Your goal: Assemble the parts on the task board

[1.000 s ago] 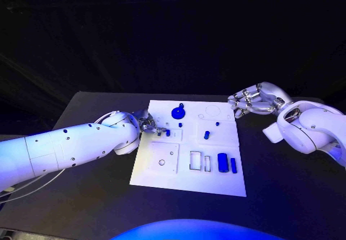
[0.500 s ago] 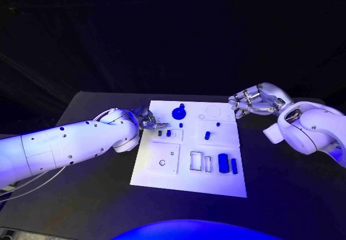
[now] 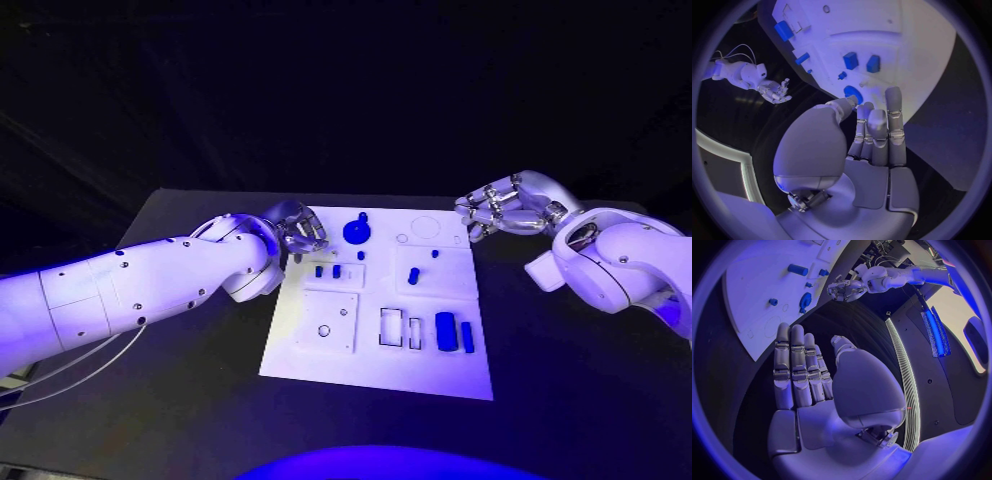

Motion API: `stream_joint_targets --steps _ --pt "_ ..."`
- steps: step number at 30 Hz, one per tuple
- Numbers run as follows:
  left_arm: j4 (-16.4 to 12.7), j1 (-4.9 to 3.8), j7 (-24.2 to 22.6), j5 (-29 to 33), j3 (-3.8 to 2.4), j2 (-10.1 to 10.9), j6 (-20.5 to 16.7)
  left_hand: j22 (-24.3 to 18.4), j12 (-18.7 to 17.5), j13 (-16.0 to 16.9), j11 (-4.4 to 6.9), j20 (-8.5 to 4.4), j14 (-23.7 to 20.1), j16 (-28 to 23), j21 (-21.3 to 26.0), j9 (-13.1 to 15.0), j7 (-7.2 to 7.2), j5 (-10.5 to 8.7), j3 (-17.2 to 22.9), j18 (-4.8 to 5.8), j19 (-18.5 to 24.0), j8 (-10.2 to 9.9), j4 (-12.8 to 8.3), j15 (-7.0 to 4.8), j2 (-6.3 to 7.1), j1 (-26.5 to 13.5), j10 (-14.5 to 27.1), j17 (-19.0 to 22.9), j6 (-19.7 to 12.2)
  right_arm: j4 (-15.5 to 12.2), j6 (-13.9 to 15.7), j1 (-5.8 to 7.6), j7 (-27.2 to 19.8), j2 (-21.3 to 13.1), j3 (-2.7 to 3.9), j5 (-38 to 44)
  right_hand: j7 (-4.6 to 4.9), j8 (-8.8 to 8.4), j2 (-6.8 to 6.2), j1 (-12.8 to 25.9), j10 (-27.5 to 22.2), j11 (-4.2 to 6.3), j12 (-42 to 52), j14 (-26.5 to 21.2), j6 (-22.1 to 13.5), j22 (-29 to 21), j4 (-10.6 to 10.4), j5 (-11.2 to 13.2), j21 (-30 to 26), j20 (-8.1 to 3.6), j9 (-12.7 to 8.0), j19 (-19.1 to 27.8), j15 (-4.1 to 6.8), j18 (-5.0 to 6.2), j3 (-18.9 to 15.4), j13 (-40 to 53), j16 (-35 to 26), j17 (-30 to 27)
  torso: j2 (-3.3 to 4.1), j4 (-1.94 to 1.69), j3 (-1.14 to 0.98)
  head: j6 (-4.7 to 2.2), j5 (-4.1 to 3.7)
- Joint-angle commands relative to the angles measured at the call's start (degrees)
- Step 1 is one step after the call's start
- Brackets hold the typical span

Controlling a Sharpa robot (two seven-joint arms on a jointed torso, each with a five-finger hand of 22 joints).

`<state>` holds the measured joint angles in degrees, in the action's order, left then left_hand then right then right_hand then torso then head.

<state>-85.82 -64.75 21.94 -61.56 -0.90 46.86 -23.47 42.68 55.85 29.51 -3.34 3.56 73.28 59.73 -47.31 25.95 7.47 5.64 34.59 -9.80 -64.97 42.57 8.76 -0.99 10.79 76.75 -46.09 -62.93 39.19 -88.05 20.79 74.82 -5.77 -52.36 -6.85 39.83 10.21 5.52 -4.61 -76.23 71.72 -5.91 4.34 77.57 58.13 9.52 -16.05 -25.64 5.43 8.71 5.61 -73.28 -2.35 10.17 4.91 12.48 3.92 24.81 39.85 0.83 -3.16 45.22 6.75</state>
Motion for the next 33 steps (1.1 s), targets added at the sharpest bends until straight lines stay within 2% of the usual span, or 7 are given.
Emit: stream_joint_targets --steps 1,3,4,10,14,25,33 --pt "-0.1 -0.13 -16.1 -0.6 -0.04 -0.9 -0.2 -2.0 -3.7 -2.8 -0.98 0.84 -5.5 -8.1 2.8 -2.5 1.43 -0.41 2.3 -0.51 1.8 -2.8 -1.8 1.08 0.9 3.1 1.2 6.8 0.9 0.2 -0.4 -0.14 -0.5 0.1 0.02 0.8 -0.06 -0.25 0.19 0.2 -0.2 -0.11 0.2 -0.3 -0.3 -0.1 0.4 -0.2 -0.3 0.07 0.1 -0.1 -0.31 0.38 -0.1 0.1 -0.1 -0.1 0.03 0.02 0.11 -0.67 -0.28" --pt "0.1 -0.21 -19.1 -4.1 -0.05 -1.6 0.9 -3.1 -7.9 -6.4 -1.16 1.5 -6.6 -11.5 4.2 -5.9 1.55 -0.61 1.5 -0.84 1.6 -6.7 -2.8 1.44 1.94 4.1 0.4 10.6 2.9 0.2 -0.4 -0.25 -0.6 0.2 0.02 1.0 -0.07 -0.25 0.21 0.0 -0.3 -0.09 0.2 -0.3 -0.3 -0.1 0.5 -0.2 -0.3 0.06 0.1 -0.2 -0.29 0.39 0.0 0.1 -0.1 -0.1 0.01 0.05 0.11 -1.08 -0.58" --pt "0.4 -0.31 -20.4 -6.9 -0.05 -2.2 1.7 -4.1 -11.1 -9.6 -1.17 1.65 -6.4 -12.7 5.4 -9.1 1.21 -0.54 -0.7 -1.0 0.9 -10.3 -3.0 1.21 2.06 4.3 -1.5 13.1 5.7 0.3 -0.4 -0.35 -0.6 0.2 0.02 1.2 -0.08 -0.25 0.21 -0.1 -0.3 -0.08 0.2 -0.3 -0.3 -0.1 0.6 -0.2 -0.3 0.06 0.1 -0.2 -0.29 0.39 0.0 0.1 -0.1 -0.1 -0.02 0.05 0.09 -1.18 -0.65" --pt "2.4 -1.18 -20.3 -18.3 -0.03 -4.9 7.5 -5.1 -16.1 -13.8 -0.84 1.31 -0.4 -6.8 5.7 -13.0 -0.04 -0.55 -5.3 -0.9 -2.9 -15.6 -2.0 1.11 3.17 2.9 -2.0 10.8 8.5 0.4 -0.3 -0.69 -0.7 0.4 0.02 2.5 -0.1 -0.24 0.22 -0.5 -0.3 -0.06 0.2 -0.3 -0.4 -0.3 1.0 -0.3 -0.3 0.04 0.1 -0.2 -0.26 0.4 0.3 0.1 -0.1 -0.1 0.02 0.1 0.19 -1.97 -1.21" --pt "4.2 -1.72 -18.8 -24.0 0.17 -6.7 10.7 1.7 -19.8 -16.7 -1.07 1.27 3.7 -0.1 -1.4 -15.2 -0.32 -0.49 -7.3 0.54 -7.9 -19.0 -1.9 1.06 3.0 3.5 -3.2 7.1 10.9 0.5 -0.3 -0.86 -0.8 0.6 0.02 3.0 -0.09 -0.24 0.22 -0.6 -0.4 -0.05 0.2 -0.3 -0.4 -0.3 1.0 -0.3 -0.3 0.03 0.1 -0.2 -0.26 0.4 0.3 0.1 -0.1 -0.1 0.01 0.18 0.19 -2.18 -1.16" --pt "7.0 -2.28 -14.2 -30.8 0.25 -9.3 15.7 17.7 -23.5 -19.9 -1.17 1.51 9.5 11.3 -17.1 -17.6 -0.89 -0.39 -10.8 3.46 -15.0 -23.3 -1.3 0.84 2.46 4.0 -3.9 -0.5 13.9 0.6 -0.2 -1.06 -0.8 0.8 0.02 3.3 -0.08 -0.24 0.22 -0.6 -0.4 -0.06 0.2 -0.3 -0.4 -0.3 1.1 -0.3 -0.3 0.03 0.1 -0.2 -0.26 0.4 0.3 0.1 -0.1 -0.1 0.09 0.16 0.1 -2.33 -1.14" --pt "8.6 -2.49 -12.1 -32.5 0.24 -10.8 18.4 21.3 -24.7 -20.8 -1.15 1.34 11.1 14.1 -20.6 -18.1 -1.07 -0.34 -11.5 4.09 -16.4 -24.5 -1.1 0.71 2.02 4.5 -4.4 -2.8 15.0 0.7 -0.1 -1.09 -0.8 0.9 0.02 3.3 -0.07 -0.25 0.22 -0.6 -0.4 -0.07 0.2 -0.4 -0.4 -0.3 1.1 -0.2 -0.3 0.03 0.1 -0.2 -0.26 0.39 0.3 0.1 -0.1 -0.1 0.09 0.16 0.12 -2.27 -1.16"
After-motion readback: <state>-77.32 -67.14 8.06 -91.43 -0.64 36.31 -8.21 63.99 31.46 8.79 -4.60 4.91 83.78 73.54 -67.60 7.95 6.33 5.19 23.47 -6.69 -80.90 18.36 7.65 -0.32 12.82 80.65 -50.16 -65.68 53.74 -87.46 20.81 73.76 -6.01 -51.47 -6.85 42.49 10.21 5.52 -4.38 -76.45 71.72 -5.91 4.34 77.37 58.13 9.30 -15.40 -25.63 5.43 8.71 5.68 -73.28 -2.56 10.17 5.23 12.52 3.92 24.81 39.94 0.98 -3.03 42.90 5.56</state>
